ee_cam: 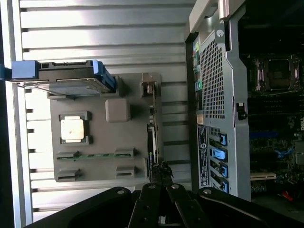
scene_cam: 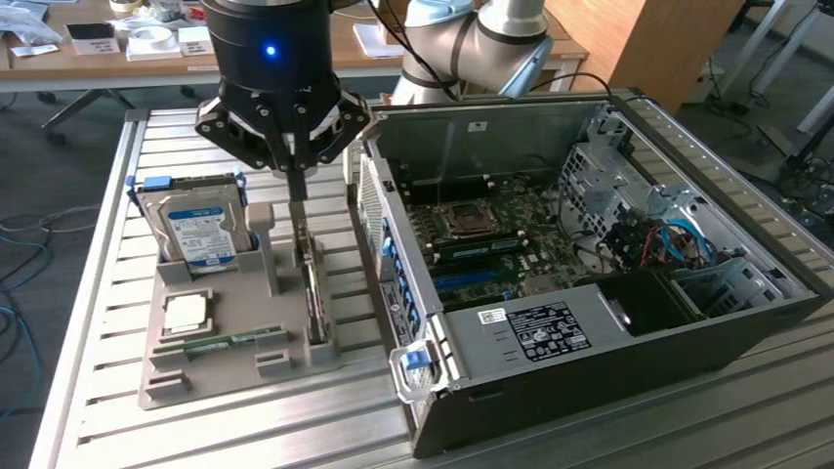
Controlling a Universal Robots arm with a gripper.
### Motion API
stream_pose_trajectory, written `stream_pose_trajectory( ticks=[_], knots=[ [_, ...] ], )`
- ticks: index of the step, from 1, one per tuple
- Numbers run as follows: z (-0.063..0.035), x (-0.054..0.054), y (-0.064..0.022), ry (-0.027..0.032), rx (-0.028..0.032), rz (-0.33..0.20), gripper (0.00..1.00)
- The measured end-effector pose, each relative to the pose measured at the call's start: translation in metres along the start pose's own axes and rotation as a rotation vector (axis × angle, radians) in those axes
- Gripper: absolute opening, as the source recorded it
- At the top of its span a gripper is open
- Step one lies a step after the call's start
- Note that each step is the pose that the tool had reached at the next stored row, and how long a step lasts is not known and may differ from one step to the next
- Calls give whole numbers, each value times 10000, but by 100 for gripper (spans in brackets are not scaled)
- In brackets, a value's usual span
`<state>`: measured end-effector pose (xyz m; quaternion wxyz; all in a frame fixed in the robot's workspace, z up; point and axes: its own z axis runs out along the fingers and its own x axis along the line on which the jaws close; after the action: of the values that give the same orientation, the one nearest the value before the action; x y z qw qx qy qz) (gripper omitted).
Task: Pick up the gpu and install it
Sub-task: 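Reach for the gpu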
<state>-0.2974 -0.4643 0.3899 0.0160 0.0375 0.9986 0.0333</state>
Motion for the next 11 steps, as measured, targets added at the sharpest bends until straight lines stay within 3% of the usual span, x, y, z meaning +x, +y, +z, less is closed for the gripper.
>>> stream_pose_trajectory(
  ticks=[11],
  knots=[
    [20,6,-37,1,1,2,11]
  ],
)
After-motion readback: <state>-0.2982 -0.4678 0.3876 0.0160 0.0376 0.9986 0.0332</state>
